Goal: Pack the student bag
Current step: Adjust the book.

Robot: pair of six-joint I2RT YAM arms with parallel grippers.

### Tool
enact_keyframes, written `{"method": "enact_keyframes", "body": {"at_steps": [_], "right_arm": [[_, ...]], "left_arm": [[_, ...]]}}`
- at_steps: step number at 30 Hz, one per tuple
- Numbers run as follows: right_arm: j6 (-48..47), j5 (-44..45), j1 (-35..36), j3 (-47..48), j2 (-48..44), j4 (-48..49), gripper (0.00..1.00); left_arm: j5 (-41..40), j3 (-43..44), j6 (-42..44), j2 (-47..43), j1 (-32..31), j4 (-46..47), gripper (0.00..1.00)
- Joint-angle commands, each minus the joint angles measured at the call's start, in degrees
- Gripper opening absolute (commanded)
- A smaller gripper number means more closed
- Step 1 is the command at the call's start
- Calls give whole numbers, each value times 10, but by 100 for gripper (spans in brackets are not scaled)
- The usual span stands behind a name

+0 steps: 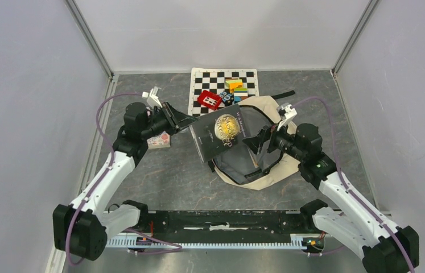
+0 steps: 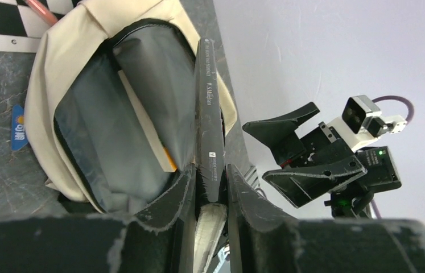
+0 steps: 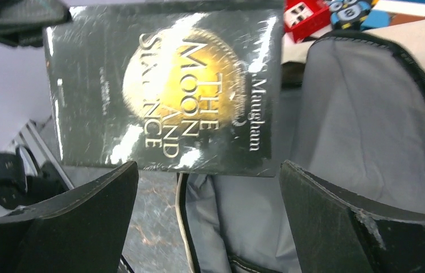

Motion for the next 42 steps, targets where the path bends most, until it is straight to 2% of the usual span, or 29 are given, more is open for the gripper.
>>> {"method": "enact_keyframes", "body": {"at_steps": [1, 6, 9, 11, 15, 24, 27, 29, 31, 33, 35, 37, 38, 39, 41, 42], "right_arm": [[-98, -102, 0, -14, 24, 42, 98], [-182, -185, 1, 16, 38, 33, 98], [-218, -228, 4, 52, 70, 12, 98], [-247, -242, 8, 80, 101, -13, 98], [-324, -247, 12, 155, 178, -129, 98], [-411, -319, 33, 273, 312, -234, 98], [-445, -348, 49, 298, 354, -284, 94], [-462, -354, 63, 309, 374, -307, 87], [-470, -354, 74, 311, 385, -318, 76], [-474, -365, 78, 310, 390, -322, 58], [-473, -377, 79, 308, 388, -321, 33], [-468, -377, 79, 305, 381, -317, 12], [-460, -372, 79, 302, 373, -308, 3], [-450, -364, 78, 296, 366, -299, 0], [-420, -340, 78, 287, 343, -273, 0], [-407, -329, 77, 282, 333, -264, 0]], "left_arm": [[74, 40, 43, 31, -6, 39, 2], [153, 77, 149, 79, -6, -48, 2], [189, 87, 182, 97, -6, -71, 2], [212, 91, 193, 105, -6, -73, 2], [255, 103, 220, 124, -8, -88, 2], [305, 143, 312, 141, -22, -150, 2], [304, 156, 331, 147, -27, -163, 2], [305, 163, 338, 154, -30, -167, 2], [304, 168, 345, 160, -34, -169, 2], [299, 172, 350, 164, -36, -170, 2], [291, 173, 352, 165, -37, -170, 2], [280, 173, 353, 162, -38, -170, 3], [266, 172, 351, 159, -38, -170, 11], [251, 172, 350, 156, -37, -170, 26], [209, 167, 352, 142, -37, -168, 64], [189, 164, 353, 133, -37, -166, 80]]}}
